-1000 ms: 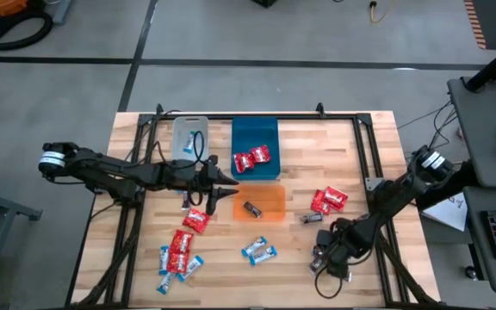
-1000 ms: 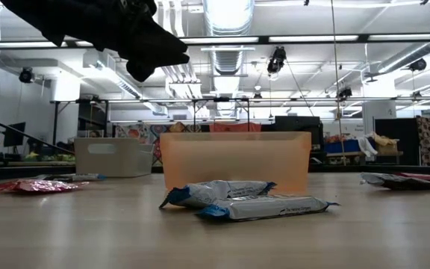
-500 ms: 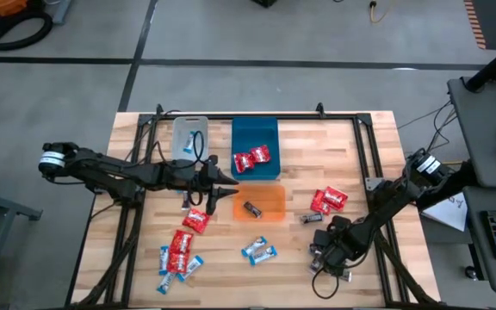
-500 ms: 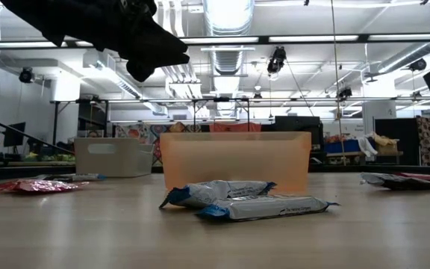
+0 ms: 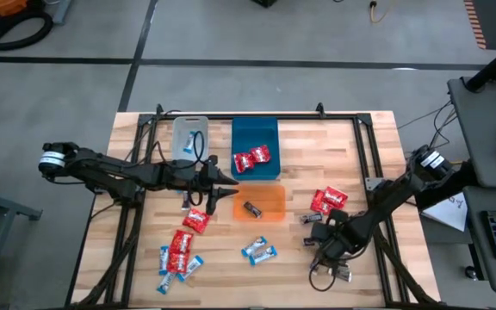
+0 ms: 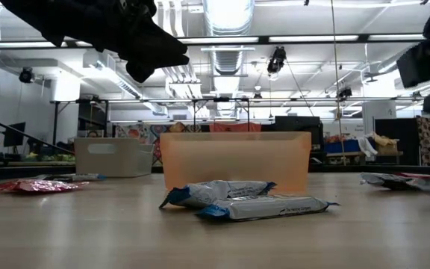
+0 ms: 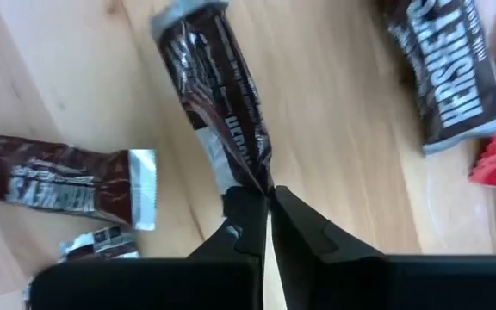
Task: Sort candy
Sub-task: Put the brown chocolate bar into the orange bin
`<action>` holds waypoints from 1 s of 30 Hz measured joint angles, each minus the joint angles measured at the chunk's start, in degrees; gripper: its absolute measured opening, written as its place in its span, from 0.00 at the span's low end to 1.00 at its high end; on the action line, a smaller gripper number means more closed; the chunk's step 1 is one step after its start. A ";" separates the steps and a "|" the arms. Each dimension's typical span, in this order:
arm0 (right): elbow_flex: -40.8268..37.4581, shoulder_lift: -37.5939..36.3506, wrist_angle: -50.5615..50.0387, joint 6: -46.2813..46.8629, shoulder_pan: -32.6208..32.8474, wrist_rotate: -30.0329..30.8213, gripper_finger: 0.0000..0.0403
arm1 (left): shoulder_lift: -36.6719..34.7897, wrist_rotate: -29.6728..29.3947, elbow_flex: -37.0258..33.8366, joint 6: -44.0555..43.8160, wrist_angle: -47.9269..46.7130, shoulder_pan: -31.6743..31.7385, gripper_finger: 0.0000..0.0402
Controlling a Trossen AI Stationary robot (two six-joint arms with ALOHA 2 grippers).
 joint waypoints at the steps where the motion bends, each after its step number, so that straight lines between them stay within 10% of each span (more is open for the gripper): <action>1: 0.00 -0.75 -0.39 -0.09 0.00 0.68 0.02 | 0.00 0.01 0.00 -0.09 -0.02 -0.03 0.27; 12: 0.00 -10.28 -0.60 -2.94 0.00 15.13 0.02 | 0.00 0.12 0.00 -0.47 -0.28 -0.20 0.27; 30: -0.48 -13.40 19.68 -34.53 -8.32 34.53 0.02 | -0.10 0.16 0.04 0.06 -0.79 -0.28 0.27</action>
